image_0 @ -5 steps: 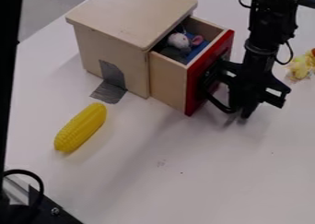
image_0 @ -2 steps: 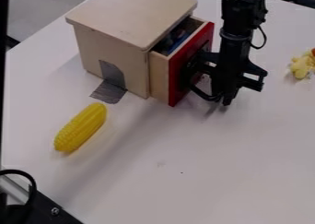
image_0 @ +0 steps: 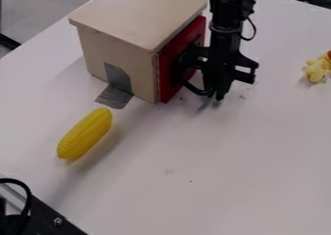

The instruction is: Closed the drawer

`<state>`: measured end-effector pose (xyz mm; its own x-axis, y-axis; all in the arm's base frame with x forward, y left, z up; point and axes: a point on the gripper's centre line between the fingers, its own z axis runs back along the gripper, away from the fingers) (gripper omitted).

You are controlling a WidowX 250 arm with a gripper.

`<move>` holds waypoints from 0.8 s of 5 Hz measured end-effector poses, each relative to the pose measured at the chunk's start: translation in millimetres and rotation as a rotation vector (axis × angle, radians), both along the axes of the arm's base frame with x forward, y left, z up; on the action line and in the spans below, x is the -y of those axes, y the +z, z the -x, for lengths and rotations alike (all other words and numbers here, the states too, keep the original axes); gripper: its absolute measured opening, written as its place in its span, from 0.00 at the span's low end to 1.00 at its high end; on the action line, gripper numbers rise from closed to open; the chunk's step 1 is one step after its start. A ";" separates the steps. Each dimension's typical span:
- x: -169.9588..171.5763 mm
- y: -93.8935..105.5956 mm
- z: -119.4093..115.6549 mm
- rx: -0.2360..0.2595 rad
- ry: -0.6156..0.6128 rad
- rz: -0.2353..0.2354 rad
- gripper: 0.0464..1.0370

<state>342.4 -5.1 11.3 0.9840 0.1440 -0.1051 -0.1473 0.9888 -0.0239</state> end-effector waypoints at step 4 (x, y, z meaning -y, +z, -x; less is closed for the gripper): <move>-14.7 1.3 19.9 -0.073 -0.041 -0.006 0.32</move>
